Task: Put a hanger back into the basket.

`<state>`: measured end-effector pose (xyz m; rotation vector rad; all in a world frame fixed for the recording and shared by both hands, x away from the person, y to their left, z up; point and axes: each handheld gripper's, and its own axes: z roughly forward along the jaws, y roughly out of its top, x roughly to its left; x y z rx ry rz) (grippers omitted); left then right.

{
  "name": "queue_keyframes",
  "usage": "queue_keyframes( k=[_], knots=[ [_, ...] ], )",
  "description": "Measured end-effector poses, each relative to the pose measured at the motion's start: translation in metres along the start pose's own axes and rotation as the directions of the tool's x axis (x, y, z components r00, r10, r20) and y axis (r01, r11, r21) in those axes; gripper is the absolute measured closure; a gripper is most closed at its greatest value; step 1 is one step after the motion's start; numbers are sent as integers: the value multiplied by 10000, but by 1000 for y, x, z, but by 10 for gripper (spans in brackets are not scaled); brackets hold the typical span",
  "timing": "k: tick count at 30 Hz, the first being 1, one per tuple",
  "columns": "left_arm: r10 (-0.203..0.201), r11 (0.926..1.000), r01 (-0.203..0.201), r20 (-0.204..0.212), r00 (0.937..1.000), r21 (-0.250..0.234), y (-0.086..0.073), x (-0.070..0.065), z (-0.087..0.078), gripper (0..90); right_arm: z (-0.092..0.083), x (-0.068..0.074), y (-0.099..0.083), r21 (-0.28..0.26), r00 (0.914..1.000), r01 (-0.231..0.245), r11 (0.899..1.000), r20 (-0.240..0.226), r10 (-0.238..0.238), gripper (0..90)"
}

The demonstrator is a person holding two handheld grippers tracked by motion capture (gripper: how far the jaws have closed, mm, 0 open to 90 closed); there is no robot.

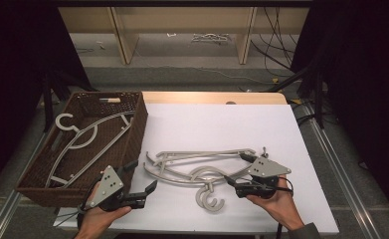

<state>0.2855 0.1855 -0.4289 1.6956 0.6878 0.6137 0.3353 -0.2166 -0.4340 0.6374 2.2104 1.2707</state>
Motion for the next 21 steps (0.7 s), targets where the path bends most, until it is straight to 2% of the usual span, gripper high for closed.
queue_keyframes(
  k=[10, 12, 17, 21],
  knots=[
    [88, 9999, -90, 190, 9998, 78, -1, -3, 0, 166, 11, -5, -4, 1037, 9979, 549, 9931, -390, -511, 233],
    [125, 9999, -126, 241, 9996, 45, -1, -4, 1, 166, 15, -6, -6, 1318, 9964, 744, 9885, -501, -683, 242],
    [234, 9996, -237, 269, 9994, 125, -2, -4, 1, 169, 26, -8, -9, 2062, 9887, 1304, 9698, -1000, -1117, 250],
    [263, 9996, -266, 239, 9994, 121, -2, -4, 2, 170, 33, -9, -11, 2307, 9819, 1596, 9599, -1375, -1302, 247]
  ],
)
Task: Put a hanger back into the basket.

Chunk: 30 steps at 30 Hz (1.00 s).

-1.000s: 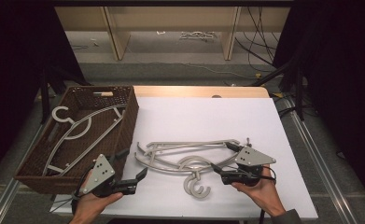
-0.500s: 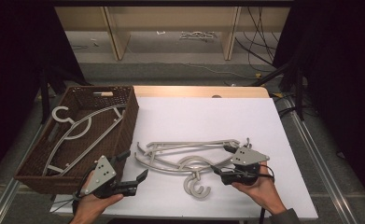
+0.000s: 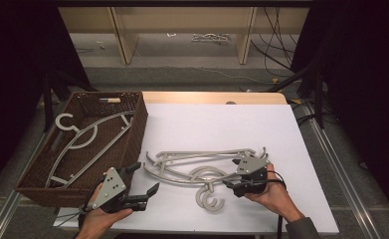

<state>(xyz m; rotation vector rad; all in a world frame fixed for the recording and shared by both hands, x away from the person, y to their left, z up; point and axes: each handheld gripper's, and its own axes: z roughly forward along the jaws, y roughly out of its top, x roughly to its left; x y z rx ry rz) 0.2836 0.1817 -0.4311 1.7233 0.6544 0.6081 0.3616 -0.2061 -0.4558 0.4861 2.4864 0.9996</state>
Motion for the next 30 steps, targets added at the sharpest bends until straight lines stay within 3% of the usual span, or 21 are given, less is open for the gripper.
queue_keyframes(
  k=[8, 15, 23, 28, 30],
  knots=[
    [173, 9998, -173, 125, 9998, 43, -1, -2, -1, 181, 9, -5, 3, 759, 9952, 880, 9932, -494, -844, 311],
    [208, 9998, -209, 198, 9996, 54, -1, -2, -1, 190, 18, -6, 4, 1604, 9823, 1731, 9718, -1004, -1584, 401],
    [206, 9998, -207, 315, 9993, 30, -1, -3, 1, 191, 24, -14, 3, 1964, 9732, 2017, 9596, -1505, -1737, 488],
    [329, 9994, -334, 392, 9987, 125, -1, -4, 1, 194, 29, -17, 0, 2053, 9693, 1931, 9595, -1916, -1541, 547],
    [358, 9992, -366, 439, 9984, 176, -1, -4, 1, 196, 29, -19, 0, 2013, 9653, 2080, 9572, -2002, -1677, 559]
  ],
)
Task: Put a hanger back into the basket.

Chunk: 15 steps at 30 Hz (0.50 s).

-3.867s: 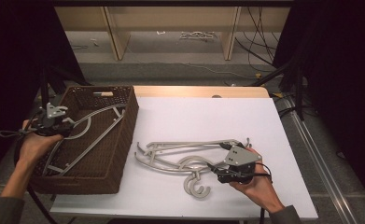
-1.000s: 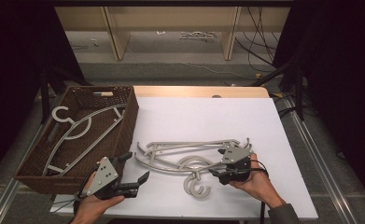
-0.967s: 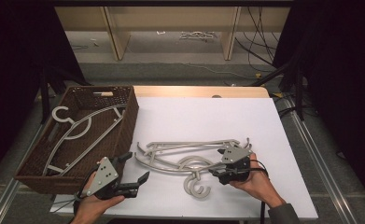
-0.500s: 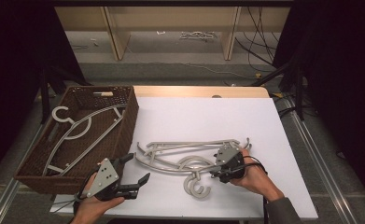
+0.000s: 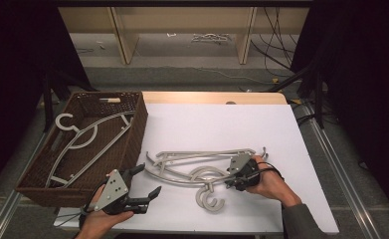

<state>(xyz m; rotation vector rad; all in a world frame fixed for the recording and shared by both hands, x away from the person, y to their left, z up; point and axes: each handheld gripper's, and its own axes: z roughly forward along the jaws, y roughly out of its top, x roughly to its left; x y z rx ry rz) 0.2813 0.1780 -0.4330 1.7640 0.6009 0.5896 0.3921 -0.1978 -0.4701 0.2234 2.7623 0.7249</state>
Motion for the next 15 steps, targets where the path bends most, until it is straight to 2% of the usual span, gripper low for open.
queue_keyframes(
  k=[2, 5, 7, 9, 13, 15],
  knots=[
    [174, 9998, -174, 20, 9998, 129, -1, -1, 0, 196, 1, -2, 1, 2, 9999, 59, 10000, -153, -59, 577],
    [140, 9999, -141, 86, 9999, 78, 0, -2, 1, 204, 2, -6, 2, -9, 9995, 145, 9999, -290, -145, 636],
    [284, 9994, -287, 159, 9995, 175, -1, -2, 1, 208, 3, -7, 1, -60, 9988, 214, 9998, -441, -216, 668],
    [265, 9995, -268, 180, 9995, 179, -1, -2, 2, 209, 3, -8, 1, -99, 9981, 329, 9994, -515, -333, 675],
    [281, 9990, -287, 201, 9994, 337, -2, -2, 2, 212, 2, -7, 2, -68, 9961, 701, 9975, -534, -704, 696],
    [312, 9989, -321, 260, 9992, 347, -2, -2, 3, 215, 1, -6, 4, 151, 9924, 1158, 9932, -436, -1151, 712]
  ],
)
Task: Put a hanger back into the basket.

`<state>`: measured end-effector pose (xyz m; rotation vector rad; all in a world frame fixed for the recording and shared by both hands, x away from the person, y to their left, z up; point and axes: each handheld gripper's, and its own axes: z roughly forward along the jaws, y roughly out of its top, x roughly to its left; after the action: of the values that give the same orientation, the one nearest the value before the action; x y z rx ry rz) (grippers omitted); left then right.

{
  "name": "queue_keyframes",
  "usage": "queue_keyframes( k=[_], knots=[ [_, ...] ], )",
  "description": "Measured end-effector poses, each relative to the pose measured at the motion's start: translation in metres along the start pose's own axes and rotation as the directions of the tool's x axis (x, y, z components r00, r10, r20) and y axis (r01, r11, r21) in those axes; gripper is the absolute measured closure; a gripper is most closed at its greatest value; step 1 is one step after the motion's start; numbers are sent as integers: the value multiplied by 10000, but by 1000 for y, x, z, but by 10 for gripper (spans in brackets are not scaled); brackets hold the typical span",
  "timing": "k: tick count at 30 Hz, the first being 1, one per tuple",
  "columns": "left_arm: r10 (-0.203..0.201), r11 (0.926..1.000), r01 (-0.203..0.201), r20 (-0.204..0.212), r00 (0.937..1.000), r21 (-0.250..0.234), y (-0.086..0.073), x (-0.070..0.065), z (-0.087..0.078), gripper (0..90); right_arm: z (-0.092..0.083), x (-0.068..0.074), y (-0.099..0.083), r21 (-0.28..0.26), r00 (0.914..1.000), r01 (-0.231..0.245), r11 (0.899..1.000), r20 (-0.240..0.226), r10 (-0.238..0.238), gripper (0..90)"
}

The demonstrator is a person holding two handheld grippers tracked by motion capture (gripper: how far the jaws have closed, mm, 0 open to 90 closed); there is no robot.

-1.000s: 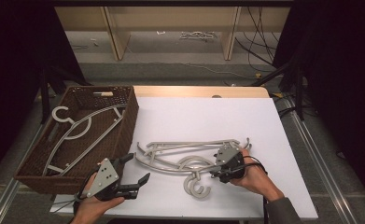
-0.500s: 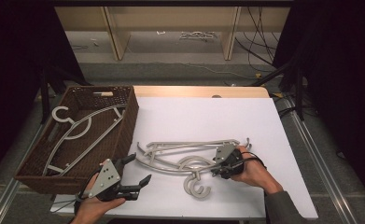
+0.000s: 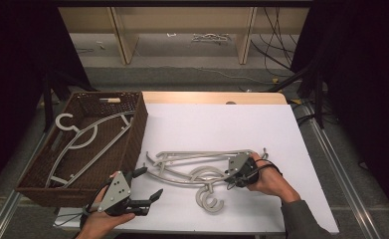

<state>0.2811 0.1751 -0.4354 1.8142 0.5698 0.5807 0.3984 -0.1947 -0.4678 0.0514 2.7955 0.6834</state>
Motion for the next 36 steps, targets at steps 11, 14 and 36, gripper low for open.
queue_keyframes(
  k=[11, 14, 36],
  knots=[
    [463, 9983, -463, 9, 9989, 345, 0, -3, 5, 226, -14, 4, 8, -59, 9921, 1170, 9931, 460, -1166, 761],
    [996, 9931, -985, -144, 9949, 638, 0, -3, 10, 236, -18, 5, 11, -17, 9897, 1254, 9921, 697, -1249, 768],
    [2692, 9232, -2697, 404, 9622, 2736, 2, -4, 111, 357, -42, 8, 20, -109, 9757, 1974, 9803, 995, -1954, 795]
  ],
)
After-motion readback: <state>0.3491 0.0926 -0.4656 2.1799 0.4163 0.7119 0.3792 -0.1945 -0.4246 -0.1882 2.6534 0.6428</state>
